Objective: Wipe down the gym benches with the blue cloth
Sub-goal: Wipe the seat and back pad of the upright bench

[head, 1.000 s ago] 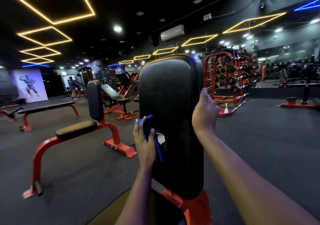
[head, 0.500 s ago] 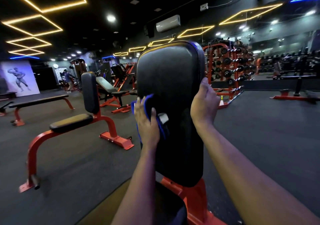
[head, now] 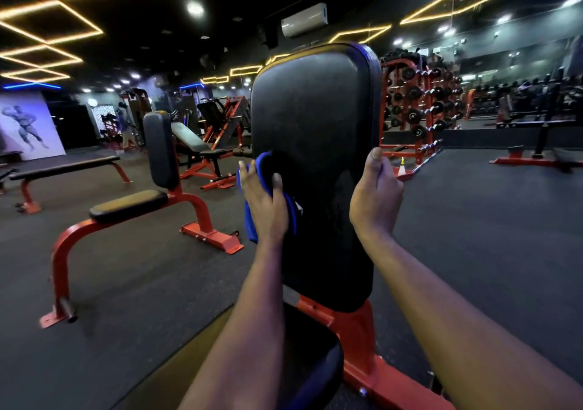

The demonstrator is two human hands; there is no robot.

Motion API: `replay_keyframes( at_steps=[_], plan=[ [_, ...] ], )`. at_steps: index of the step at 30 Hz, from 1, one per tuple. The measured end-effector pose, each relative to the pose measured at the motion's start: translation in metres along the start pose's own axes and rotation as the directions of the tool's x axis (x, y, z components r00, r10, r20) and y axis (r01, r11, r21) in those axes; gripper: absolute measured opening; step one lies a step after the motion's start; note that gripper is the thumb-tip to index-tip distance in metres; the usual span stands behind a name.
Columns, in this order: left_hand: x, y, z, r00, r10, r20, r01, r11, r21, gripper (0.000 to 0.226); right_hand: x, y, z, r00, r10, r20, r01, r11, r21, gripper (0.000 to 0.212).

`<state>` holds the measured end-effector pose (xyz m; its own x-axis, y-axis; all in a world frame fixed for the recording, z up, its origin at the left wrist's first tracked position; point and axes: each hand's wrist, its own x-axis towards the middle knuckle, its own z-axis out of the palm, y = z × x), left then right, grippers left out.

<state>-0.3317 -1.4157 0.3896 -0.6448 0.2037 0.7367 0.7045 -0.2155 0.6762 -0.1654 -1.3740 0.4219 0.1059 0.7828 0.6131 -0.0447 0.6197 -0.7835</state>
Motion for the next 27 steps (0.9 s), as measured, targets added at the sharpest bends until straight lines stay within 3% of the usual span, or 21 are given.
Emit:
replay_keyframes(
  at_steps=[6, 10, 12, 15, 19, 23, 27],
  plan=[
    [-0.103, -0.067, -0.014, 0.987, -0.163, -0.015, 0.162, 0.986, -0.035, 0.060, -0.002, 0.004, 0.003, 0.999, -0.010, -0.034, 0.010, 1.000, -0.006, 0.048],
    [-0.106, -0.064, -0.018, 0.969, -0.248, 0.011, 0.248, 0.969, 0.011, 0.062, -0.001, -0.001, 0.002, 0.999, -0.020, -0.035, 0.020, 1.000, -0.011, 0.048],
    [-0.083, -0.045, -0.014, 0.978, -0.210, 0.018, 0.210, 0.977, -0.028, 0.059, 0.000, -0.001, 0.001, 0.998, -0.037, -0.041, 0.037, 0.999, 0.002, 0.047],
    [-0.027, 0.002, -0.005, 0.999, -0.040, -0.009, 0.039, 0.995, -0.092, 0.061, -0.001, 0.001, 0.002, 0.999, -0.040, -0.036, 0.040, 0.999, 0.007, 0.047],
    [0.010, 0.035, 0.010, 0.999, 0.035, -0.003, -0.035, 0.999, 0.014, 0.064, 0.000, 0.001, 0.002, 0.999, -0.020, -0.026, 0.020, 1.000, 0.016, 0.045],
    [-0.048, -0.003, 0.007, 0.985, -0.161, -0.067, 0.165, 0.984, 0.072, 0.064, -0.001, 0.001, 0.002, 0.999, -0.024, -0.038, 0.024, 1.000, 0.019, 0.044],
    [-0.106, -0.025, -0.004, 0.922, -0.381, -0.069, 0.384, 0.922, 0.047, 0.058, -0.001, 0.000, 0.002, 0.999, -0.017, -0.044, 0.017, 1.000, 0.017, 0.045]
  ],
)
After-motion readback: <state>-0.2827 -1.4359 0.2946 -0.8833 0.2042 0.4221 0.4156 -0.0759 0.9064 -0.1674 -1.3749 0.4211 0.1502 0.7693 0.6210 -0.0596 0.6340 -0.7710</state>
